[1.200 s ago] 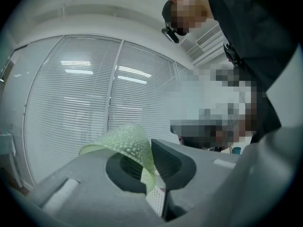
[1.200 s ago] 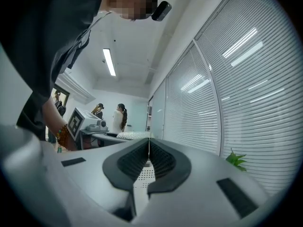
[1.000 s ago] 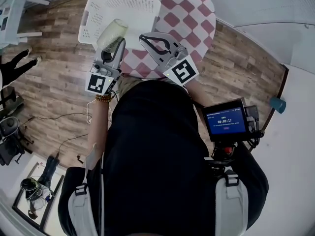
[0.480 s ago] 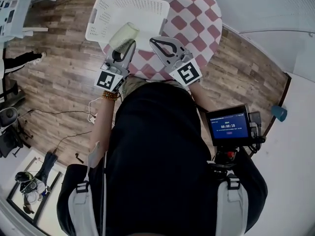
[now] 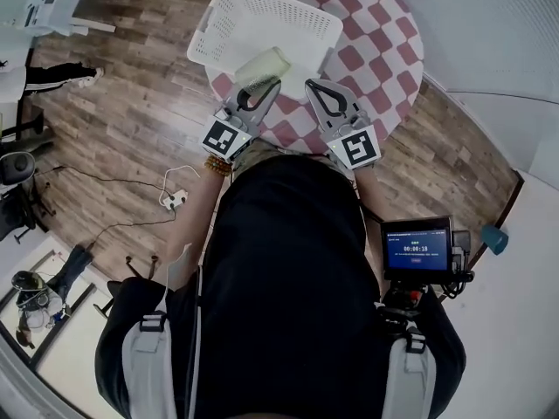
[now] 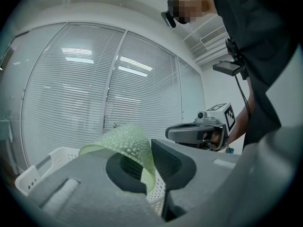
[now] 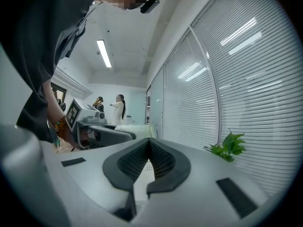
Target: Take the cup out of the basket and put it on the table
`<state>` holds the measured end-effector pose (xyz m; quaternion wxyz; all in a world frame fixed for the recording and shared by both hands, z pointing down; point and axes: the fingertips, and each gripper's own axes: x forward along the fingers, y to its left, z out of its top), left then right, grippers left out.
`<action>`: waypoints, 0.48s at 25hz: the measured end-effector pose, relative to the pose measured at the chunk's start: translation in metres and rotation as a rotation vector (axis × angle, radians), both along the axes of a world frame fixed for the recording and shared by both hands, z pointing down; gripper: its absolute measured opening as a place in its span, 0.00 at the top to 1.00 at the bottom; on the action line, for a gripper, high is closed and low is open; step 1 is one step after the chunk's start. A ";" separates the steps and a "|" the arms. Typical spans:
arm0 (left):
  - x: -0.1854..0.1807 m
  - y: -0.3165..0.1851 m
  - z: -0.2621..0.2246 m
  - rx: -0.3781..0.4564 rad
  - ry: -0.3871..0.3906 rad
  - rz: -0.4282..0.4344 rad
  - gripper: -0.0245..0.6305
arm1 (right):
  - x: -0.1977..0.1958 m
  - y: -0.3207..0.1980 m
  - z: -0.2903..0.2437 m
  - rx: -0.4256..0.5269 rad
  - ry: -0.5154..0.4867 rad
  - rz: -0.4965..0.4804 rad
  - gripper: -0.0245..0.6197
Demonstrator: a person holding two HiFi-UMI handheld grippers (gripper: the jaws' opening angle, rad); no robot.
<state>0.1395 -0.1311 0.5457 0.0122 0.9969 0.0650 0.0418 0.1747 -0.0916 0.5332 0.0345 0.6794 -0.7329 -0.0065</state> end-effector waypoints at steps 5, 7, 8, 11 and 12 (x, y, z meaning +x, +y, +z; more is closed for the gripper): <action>0.002 0.002 0.000 -0.005 -0.007 0.005 0.91 | -0.002 0.000 0.002 -0.016 0.012 -0.010 0.95; 0.003 0.005 0.000 -0.014 -0.006 0.009 0.91 | -0.003 0.001 0.005 -0.033 0.016 -0.011 0.95; 0.003 0.006 -0.001 -0.020 -0.007 0.011 0.92 | -0.003 0.002 0.007 -0.041 0.019 -0.011 0.95; 0.003 0.006 -0.001 -0.021 -0.010 0.016 0.91 | -0.004 0.002 0.009 -0.052 0.018 -0.013 0.95; 0.003 0.006 0.000 -0.018 -0.011 0.017 0.92 | -0.004 0.001 0.010 -0.052 0.018 -0.014 0.95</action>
